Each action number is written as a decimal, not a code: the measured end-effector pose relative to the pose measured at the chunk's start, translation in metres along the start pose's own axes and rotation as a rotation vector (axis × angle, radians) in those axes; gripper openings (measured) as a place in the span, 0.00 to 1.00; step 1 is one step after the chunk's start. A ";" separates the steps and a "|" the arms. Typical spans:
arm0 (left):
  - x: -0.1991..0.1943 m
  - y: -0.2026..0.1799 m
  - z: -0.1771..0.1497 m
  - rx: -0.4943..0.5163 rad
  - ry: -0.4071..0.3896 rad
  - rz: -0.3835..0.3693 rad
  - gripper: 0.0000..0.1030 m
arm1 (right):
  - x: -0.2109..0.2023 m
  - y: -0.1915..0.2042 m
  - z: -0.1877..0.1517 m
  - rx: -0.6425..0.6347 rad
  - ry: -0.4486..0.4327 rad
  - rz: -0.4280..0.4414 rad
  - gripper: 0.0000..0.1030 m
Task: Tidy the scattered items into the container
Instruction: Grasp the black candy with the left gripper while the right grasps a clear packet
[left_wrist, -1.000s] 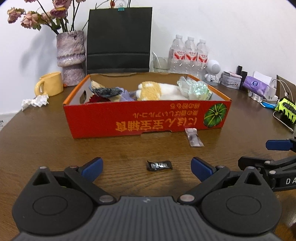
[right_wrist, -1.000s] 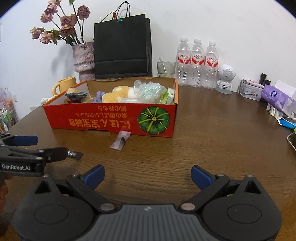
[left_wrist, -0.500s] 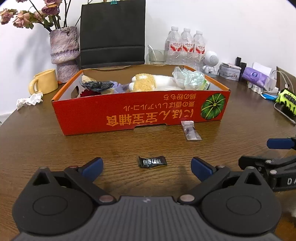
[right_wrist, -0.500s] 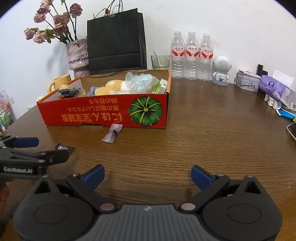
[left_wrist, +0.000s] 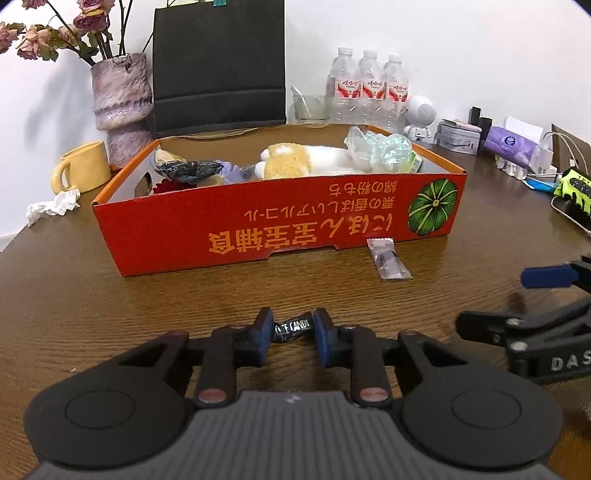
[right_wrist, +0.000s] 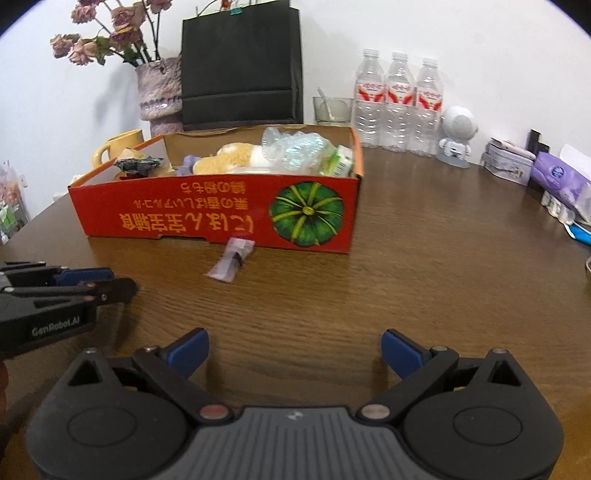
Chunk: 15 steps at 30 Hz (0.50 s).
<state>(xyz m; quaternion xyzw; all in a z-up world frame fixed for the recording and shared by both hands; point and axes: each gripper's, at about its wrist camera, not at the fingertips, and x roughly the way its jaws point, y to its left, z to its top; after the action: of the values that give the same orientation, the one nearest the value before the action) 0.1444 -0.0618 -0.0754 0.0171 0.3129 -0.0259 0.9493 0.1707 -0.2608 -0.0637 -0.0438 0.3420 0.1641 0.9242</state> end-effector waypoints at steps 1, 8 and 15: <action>0.000 0.001 0.000 0.001 -0.001 -0.004 0.24 | 0.002 0.002 0.003 -0.004 -0.002 0.003 0.97; 0.015 0.020 0.011 -0.013 0.002 -0.007 0.24 | 0.027 0.019 0.035 0.005 -0.023 0.017 0.90; 0.026 0.032 0.020 -0.032 0.002 -0.023 0.24 | 0.059 0.029 0.053 0.020 0.024 0.003 0.61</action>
<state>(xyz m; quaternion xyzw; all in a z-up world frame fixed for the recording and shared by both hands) 0.1789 -0.0317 -0.0748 -0.0017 0.3143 -0.0315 0.9488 0.2352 -0.2070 -0.0604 -0.0357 0.3547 0.1616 0.9202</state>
